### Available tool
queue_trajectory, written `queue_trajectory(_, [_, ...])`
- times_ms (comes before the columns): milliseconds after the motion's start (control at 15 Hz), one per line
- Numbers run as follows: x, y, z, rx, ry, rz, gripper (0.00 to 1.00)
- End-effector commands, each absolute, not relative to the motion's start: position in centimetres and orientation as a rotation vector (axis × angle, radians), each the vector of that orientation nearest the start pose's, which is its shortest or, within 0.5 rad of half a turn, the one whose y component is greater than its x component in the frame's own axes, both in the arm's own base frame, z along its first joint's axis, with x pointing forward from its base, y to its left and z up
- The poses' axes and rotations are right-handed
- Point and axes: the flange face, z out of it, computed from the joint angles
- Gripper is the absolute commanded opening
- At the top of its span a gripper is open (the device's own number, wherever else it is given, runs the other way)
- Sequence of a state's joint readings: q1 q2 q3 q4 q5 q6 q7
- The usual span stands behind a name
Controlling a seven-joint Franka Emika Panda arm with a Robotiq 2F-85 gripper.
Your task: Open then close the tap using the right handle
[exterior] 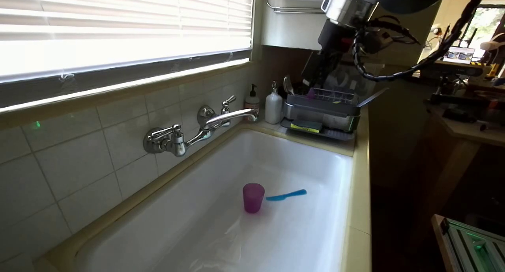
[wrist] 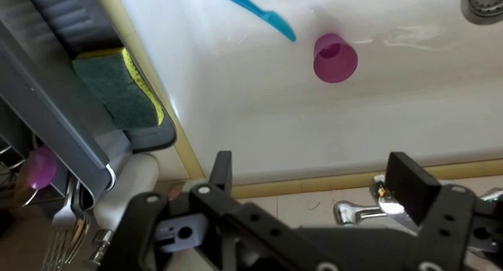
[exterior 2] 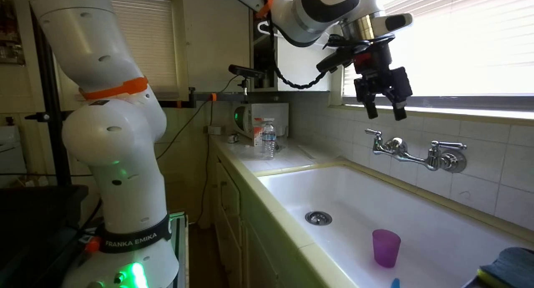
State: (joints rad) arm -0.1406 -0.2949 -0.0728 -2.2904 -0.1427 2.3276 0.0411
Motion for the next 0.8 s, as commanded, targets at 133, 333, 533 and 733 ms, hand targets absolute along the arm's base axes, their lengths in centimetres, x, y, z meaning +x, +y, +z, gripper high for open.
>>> queue_trajectory(133, [51.4,-12.3,51.1,-3.252,0.267,-0.540,1.00])
queue_trajectory(333, [51.1,-12.2,51.1,-3.228,0.272,-0.563,1.00])
queue_trajectory(533, [51.3,-12.3,51.1,-3.229,0.272,-0.563,1.00])
queue_trajectory(733, [52.2,-13.9,51.2,-3.223,0.405,-0.613,1.00])
